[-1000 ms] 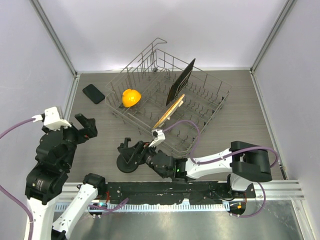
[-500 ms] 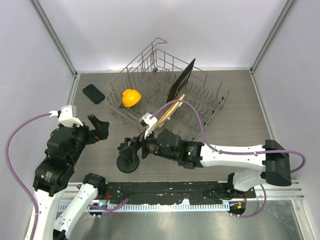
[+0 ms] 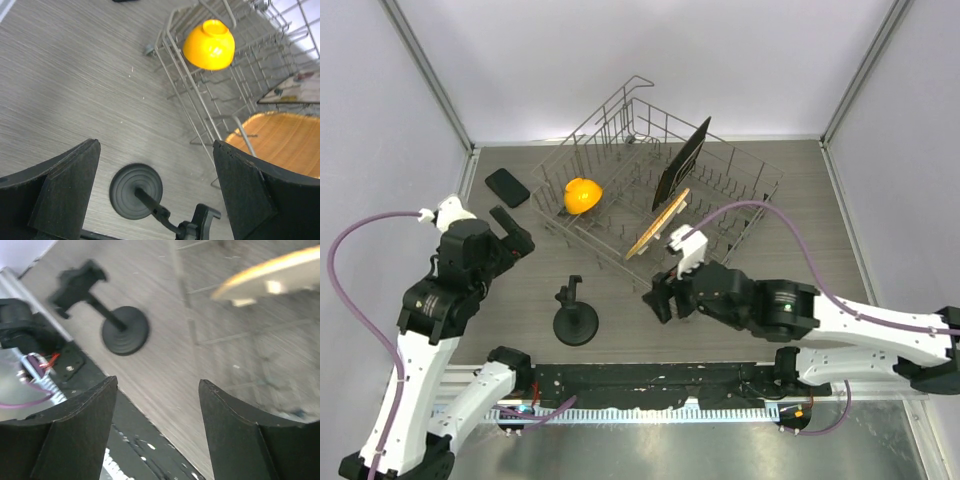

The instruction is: Place the phone on the phone stand

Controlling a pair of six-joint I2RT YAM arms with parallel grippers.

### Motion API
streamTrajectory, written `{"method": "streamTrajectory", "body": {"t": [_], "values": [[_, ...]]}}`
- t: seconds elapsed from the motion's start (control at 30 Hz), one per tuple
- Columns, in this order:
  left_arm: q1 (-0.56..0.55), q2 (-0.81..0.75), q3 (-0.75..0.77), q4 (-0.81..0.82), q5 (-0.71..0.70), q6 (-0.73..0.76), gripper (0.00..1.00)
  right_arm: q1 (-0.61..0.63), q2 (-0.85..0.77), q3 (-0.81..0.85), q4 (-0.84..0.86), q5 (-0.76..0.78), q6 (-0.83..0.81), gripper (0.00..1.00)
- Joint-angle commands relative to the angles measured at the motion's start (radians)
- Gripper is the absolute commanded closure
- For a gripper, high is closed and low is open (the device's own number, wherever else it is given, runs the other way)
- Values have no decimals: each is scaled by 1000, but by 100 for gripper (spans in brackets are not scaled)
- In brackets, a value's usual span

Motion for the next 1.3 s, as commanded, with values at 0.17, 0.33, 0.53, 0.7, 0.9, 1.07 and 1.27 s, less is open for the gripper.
{"method": "streamTrajectory", "body": {"t": [0.17,0.33,0.53,0.7,0.9,1.07,1.27], "values": [[229,308,72,53,1,-124,0,-5,-365,-101,-116,430,121,18],[616,516,69,256,346,-161,0,-6,-373,-116,-105,432,61,16],[725,887,256,442,534,-176,0,-5,-391,-128,-105,294,38,10],[676,1238,636,300,500,-106,0,-5,-452,-164,-104,222,6,10],[649,1496,906,214,506,-80,0,-5,-549,-152,-115,266,-51,10],[590,1705,1303,-39,278,-79,0,-5,-606,-136,-145,326,-57,10],[567,1743,1278,-15,215,-124,0,-5,-634,-136,-154,347,-82,10]]}}
